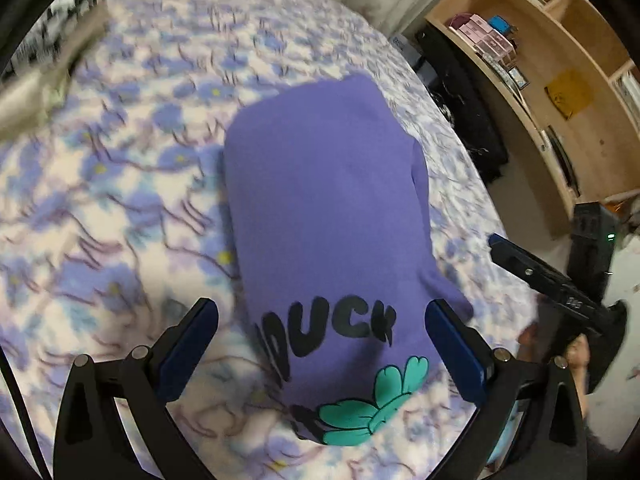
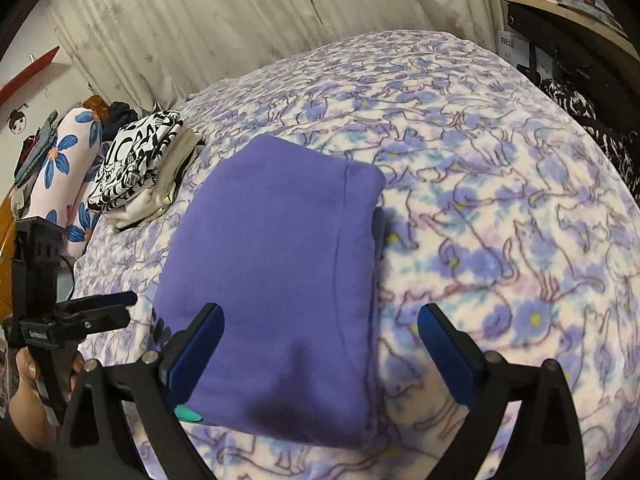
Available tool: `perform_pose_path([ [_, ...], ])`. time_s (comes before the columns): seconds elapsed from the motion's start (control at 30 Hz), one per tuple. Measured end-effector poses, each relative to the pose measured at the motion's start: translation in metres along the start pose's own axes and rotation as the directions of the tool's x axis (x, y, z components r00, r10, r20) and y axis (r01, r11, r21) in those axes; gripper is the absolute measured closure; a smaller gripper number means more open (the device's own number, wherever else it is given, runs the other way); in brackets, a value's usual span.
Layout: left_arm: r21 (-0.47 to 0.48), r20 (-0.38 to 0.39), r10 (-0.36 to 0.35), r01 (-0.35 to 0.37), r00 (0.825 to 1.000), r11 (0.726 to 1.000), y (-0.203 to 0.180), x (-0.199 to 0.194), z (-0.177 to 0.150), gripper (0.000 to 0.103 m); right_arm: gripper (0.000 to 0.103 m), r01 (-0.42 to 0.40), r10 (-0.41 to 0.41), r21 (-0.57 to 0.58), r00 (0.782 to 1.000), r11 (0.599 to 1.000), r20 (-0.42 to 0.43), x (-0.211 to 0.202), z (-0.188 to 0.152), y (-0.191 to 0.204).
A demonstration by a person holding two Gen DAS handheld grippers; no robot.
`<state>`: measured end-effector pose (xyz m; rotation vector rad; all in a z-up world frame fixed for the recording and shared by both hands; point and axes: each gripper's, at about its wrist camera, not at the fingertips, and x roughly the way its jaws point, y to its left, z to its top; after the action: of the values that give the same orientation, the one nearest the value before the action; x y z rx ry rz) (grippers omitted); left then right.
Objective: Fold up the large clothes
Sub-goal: 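Grasp the folded hoodie bundle with both tools at its printed end, then lift the hoodie bundle with both tools and carry it to the clothes stack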
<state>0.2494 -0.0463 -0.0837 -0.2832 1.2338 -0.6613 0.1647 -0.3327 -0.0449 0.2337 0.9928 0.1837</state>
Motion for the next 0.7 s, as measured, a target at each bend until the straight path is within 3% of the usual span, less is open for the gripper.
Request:
perform_pose_path([
  [0.17,-0.103,-0.041,-0.084,0.08,0.996,0.991,0.019,0.025,-0.004,0.001,0.005,-0.084,0.083,-0.003,0.985,0.996,-0.149,0.033,-0.003,-0.013],
  [0.3,-0.136,-0.053,-0.154,0.145,0.987,0.98,0.026,0.049,-0.008,0.001,0.005,-0.154,0.165,0.07,0.965,0.986,-0.203,0.065,-0.01,-0.03],
  [0.53,-0.157,-0.047,-0.245,0.235,0.968,0.959,0.032,0.083,-0.006,0.0,0.005,-0.311,0.354,0.193,0.898,0.931,-0.26,0.121,-0.024,-0.052],
  [0.7,-0.168,-0.068,-0.284,0.269,0.957,0.948,0.029,0.108,-0.004,0.0,0.005,-0.346,0.388,0.204,0.894,0.916,-0.224,0.131,-0.029,-0.055],
])
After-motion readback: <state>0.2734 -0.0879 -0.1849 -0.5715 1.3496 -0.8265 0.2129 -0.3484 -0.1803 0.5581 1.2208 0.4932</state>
